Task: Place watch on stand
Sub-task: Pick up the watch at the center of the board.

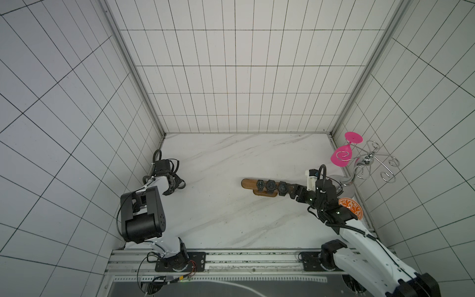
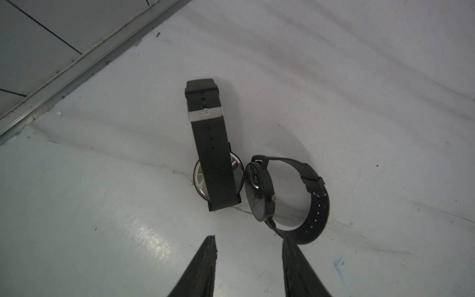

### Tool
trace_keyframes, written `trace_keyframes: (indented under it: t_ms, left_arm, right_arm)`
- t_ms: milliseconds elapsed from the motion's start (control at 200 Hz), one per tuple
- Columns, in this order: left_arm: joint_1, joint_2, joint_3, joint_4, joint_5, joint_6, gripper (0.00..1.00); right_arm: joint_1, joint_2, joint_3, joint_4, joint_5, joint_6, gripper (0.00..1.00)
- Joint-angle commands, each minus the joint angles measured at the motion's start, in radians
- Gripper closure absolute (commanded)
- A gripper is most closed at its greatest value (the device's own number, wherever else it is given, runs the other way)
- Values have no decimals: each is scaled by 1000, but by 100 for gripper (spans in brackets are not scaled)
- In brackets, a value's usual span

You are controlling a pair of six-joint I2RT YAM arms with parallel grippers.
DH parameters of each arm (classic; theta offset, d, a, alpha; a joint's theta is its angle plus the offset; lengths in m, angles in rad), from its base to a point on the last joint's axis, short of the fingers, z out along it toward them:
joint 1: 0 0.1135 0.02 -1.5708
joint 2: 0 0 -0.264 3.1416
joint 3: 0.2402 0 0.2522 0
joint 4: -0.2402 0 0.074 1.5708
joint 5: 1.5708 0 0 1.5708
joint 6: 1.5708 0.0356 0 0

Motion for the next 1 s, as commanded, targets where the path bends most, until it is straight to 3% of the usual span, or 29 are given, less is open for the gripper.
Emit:
trace_keyframes:
  t_ms: [0,425,550,770,994]
  left_arm:
    - [-9,6,32,47,39,5,60]
    - [-43,53,61,77,78,-10,64]
    - [-41,35,49,75,42,-31,59]
    - [12,-137,-68,132,-56,-91,50]
    - [213,-422,-264,105,-174,-112,48]
  right_arm:
    - [8,-5,-42,31,-19,6,37]
    - [8,-17,-34,23,-15,-7,36]
    - [8,-26,-19,2,-7,-26,35]
    - [4,-58,25,-90,53,-81,27]
    - [-10,-126,88,-204,146,-180,22]
